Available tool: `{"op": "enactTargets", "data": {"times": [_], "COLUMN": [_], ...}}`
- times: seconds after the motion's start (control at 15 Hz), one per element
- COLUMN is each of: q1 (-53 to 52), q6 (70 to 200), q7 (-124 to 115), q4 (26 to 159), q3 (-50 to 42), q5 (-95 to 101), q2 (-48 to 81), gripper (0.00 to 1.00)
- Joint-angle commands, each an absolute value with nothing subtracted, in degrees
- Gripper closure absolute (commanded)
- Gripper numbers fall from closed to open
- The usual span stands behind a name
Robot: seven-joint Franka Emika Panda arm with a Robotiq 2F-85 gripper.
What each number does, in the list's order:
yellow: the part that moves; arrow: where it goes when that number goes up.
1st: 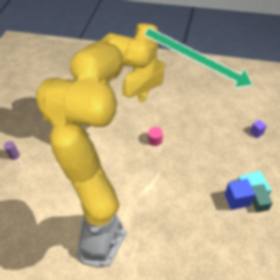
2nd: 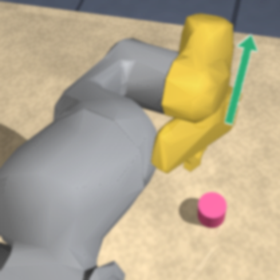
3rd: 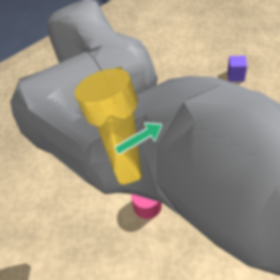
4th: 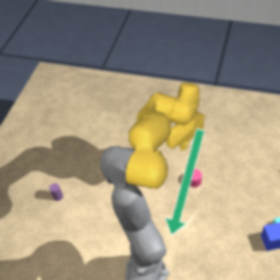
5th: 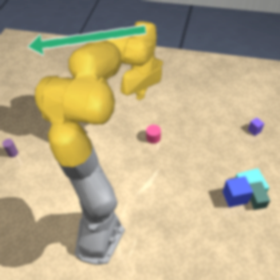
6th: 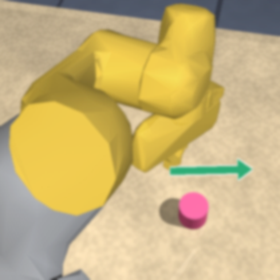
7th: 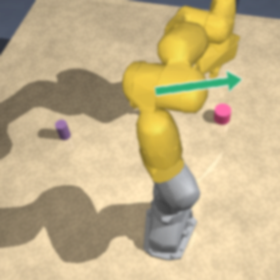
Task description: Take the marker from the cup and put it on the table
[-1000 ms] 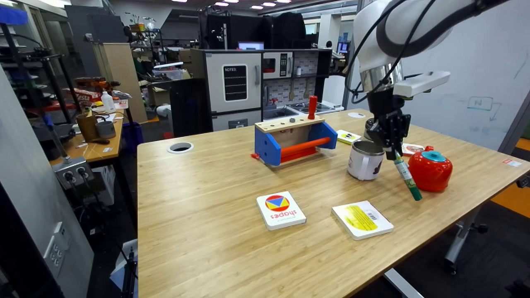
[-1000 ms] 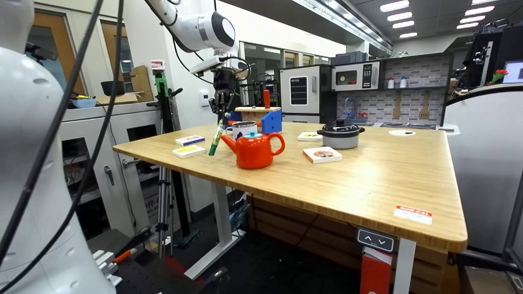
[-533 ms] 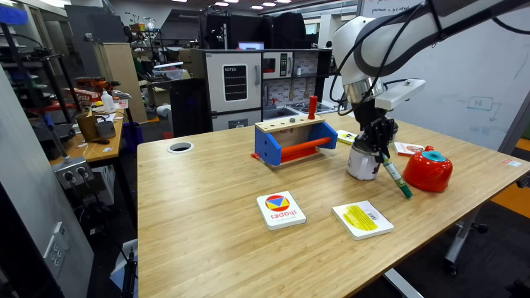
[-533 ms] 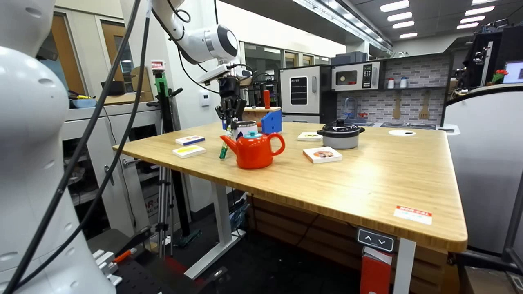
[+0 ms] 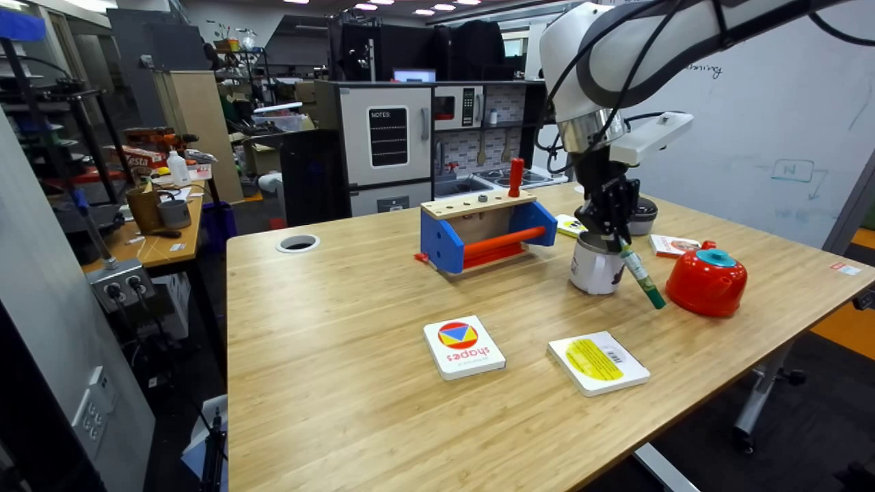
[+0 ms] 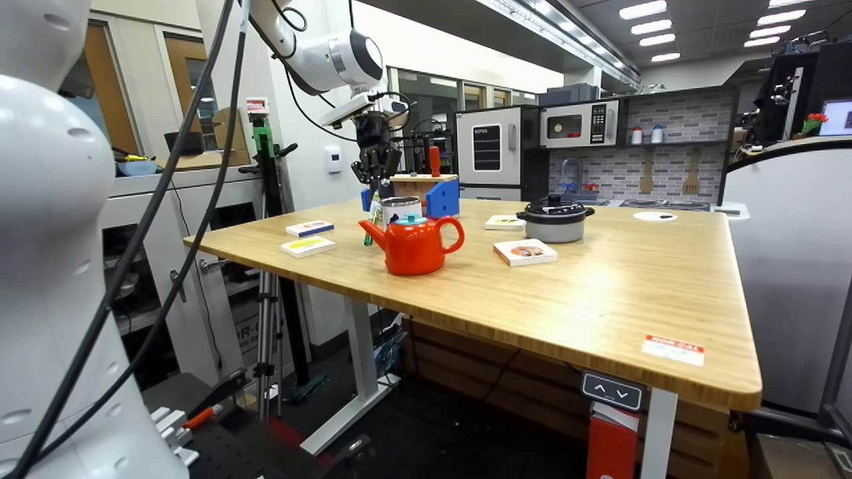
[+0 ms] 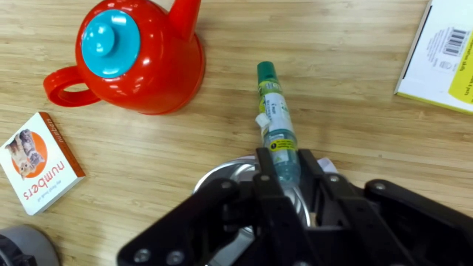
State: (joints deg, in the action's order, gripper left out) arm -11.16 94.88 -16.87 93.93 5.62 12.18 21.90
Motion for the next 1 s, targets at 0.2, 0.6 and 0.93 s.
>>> {"op": "enactTargets", "data": {"times": [0.2,0.6,0.93], "q1": [-11.92,-13.06,-13.79], "q6": [93.24,94.02,93.9], "q7": [-15.59,-14.42,-13.53], "q4": [92.42,93.79,93.75], "q3": [5.42,6.19,6.68], "q5": [12.52,12.0,11.68], "q2": [22.16,20.5,21.02], "gripper": [0.95,0.95,0.95]}}
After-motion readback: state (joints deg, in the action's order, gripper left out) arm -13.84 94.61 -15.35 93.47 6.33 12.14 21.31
